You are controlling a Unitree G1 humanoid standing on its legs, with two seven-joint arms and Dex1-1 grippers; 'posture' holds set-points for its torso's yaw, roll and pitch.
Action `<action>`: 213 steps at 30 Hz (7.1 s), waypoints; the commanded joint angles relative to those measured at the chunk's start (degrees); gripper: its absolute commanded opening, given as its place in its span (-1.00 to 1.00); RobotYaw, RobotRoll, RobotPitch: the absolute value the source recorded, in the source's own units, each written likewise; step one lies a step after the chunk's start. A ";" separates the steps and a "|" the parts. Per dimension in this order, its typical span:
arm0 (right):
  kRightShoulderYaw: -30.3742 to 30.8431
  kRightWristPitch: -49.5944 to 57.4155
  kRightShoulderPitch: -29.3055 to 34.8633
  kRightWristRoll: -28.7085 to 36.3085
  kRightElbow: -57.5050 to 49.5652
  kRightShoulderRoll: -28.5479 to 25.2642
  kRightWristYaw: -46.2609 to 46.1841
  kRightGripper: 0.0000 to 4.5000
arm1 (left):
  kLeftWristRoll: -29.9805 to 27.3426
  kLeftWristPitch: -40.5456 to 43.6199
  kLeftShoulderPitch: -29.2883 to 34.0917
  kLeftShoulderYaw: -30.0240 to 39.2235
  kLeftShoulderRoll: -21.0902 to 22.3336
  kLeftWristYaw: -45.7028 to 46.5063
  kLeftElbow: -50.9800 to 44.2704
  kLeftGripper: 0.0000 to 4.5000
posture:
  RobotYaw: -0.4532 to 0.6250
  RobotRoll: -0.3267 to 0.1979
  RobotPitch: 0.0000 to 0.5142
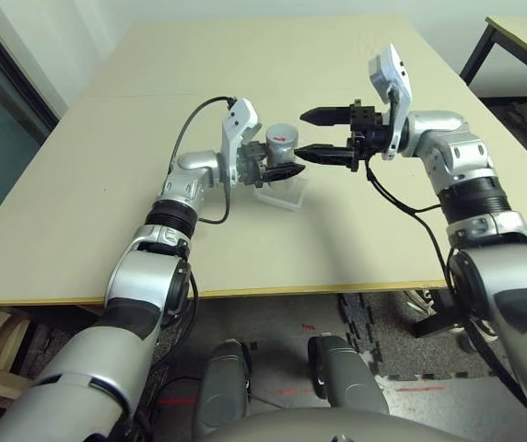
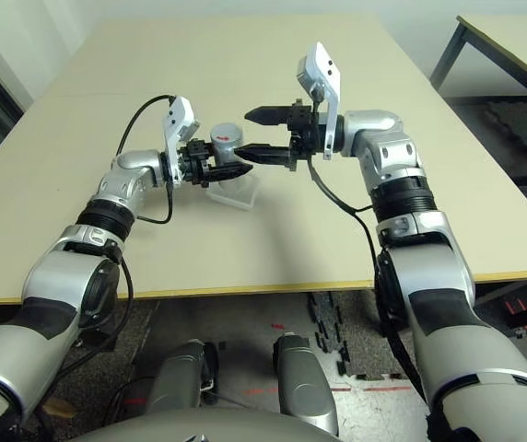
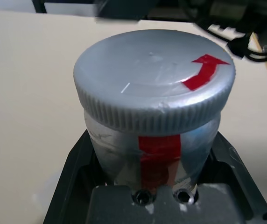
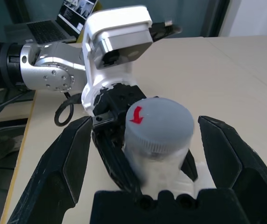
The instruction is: Pour the medicine from the bottle into the box.
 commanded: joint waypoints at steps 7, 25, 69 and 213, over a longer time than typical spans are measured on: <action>-0.28 -3.01 -2.82 -1.92 6.41 1.87 0.36 1.00 | -0.21 1.06 -0.24 -0.76 -0.60 -1.01 -2.24 0.19 | -0.54 0.25 -0.83; -1.43 -5.46 -5.48 -2.46 12.14 3.67 -0.08 1.00 | -0.06 2.25 1.12 -1.04 -1.06 -1.08 -3.83 0.19 | -0.53 0.25 -0.82; 20.64 -15.56 -4.33 12.53 4.80 -0.09 16.42 0.16 | -1.78 6.74 3.10 -1.10 0.17 -5.48 -7.21 0.19 | -0.46 0.25 -0.81; -8.61 -7.17 -12.35 -8.64 29.27 3.48 16.42 1.00 | -3.80 8.89 5.82 -3.02 1.48 -5.60 -12.02 0.19 | -0.44 0.25 -0.83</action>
